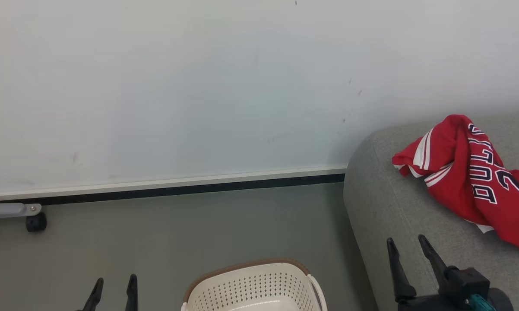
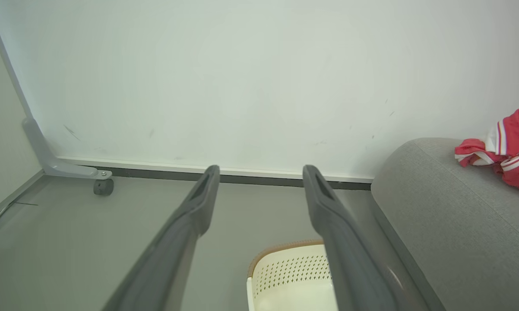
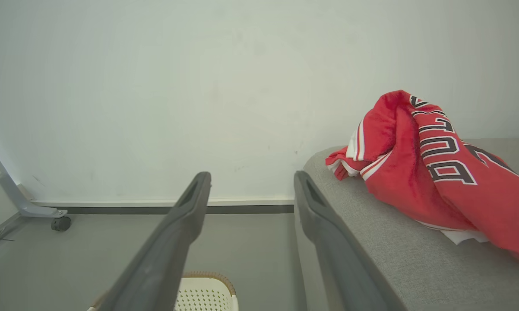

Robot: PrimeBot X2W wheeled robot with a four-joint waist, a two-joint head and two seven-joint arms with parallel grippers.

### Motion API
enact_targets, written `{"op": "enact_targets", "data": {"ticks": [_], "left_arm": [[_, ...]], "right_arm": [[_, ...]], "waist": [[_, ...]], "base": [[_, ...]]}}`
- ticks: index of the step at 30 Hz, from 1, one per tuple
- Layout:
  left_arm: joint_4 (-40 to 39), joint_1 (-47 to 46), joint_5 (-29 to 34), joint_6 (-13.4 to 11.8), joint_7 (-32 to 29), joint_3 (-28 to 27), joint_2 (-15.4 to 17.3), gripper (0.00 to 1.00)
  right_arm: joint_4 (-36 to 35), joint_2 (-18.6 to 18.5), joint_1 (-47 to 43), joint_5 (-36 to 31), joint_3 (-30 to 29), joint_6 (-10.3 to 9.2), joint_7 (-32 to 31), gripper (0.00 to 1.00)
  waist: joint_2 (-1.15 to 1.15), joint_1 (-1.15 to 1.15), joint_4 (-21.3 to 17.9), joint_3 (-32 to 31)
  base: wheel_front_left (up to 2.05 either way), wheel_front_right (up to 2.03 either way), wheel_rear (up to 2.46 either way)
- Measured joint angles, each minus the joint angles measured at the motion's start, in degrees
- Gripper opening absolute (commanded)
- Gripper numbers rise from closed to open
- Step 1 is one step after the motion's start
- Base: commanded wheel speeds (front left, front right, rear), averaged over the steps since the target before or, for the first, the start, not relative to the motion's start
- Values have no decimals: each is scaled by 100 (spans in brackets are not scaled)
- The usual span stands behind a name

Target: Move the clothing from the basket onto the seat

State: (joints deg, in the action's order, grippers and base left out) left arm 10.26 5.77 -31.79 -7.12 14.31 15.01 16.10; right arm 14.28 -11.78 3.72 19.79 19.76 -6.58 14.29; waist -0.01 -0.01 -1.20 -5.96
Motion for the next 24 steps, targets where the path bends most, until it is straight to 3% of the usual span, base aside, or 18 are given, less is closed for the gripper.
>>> {"op": "enact_targets", "data": {"ticks": [12,24], "left_arm": [[-344,400,354,0,0,-524,-191,100],[-550,412,630,-1,0,-687,-303,100]], "right_arm": [[-667,-31,-552,-171,-468,-48,0,100],[-983,41,-691,-265,-709,-56,0,100]], "waist": [[1,1,-12,20],[1,1,-32,94]], "base": [[0,0,0],[0,0,0]]}}
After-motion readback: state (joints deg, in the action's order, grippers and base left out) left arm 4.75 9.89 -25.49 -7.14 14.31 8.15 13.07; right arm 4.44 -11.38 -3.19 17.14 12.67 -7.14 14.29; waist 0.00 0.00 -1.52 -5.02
